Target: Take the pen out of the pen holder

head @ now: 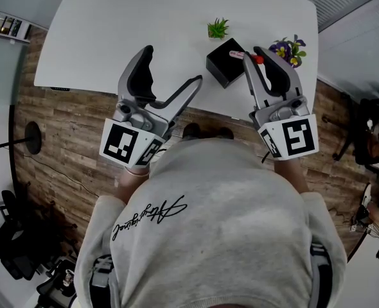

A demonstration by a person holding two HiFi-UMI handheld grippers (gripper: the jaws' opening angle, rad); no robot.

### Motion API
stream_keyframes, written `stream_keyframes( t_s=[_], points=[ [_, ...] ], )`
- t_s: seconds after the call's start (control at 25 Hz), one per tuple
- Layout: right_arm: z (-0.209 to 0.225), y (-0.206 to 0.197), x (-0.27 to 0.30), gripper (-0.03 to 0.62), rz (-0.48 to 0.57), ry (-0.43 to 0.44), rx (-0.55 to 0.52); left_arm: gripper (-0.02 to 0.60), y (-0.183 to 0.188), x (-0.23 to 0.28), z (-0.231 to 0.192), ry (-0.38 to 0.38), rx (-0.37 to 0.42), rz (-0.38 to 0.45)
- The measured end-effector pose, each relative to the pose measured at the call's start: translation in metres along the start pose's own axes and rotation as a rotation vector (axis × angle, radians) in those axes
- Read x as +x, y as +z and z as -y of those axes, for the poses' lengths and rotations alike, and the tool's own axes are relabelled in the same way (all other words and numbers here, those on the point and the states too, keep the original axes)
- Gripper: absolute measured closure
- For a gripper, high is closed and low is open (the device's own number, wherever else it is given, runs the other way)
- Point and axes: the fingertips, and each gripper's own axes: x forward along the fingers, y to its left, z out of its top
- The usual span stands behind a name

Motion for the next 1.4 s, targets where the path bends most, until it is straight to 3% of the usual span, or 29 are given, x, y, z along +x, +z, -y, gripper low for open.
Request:
stream_keyframes(
  t_s=[1.24, 1.4],
  points=[
    [0.003, 0.016, -0.009, 0.523, 0.055, -0.011, 0.013, 0.155, -0.002, 0.003, 0.005, -0.021, 0.004, 0.004],
    [0.002, 0.019, -0.01, 0.523, 0.059, -0.01, 0.013, 0.189, 0.0, 0.002, 0.007, -0.026, 0.004, 0.005]
  ],
)
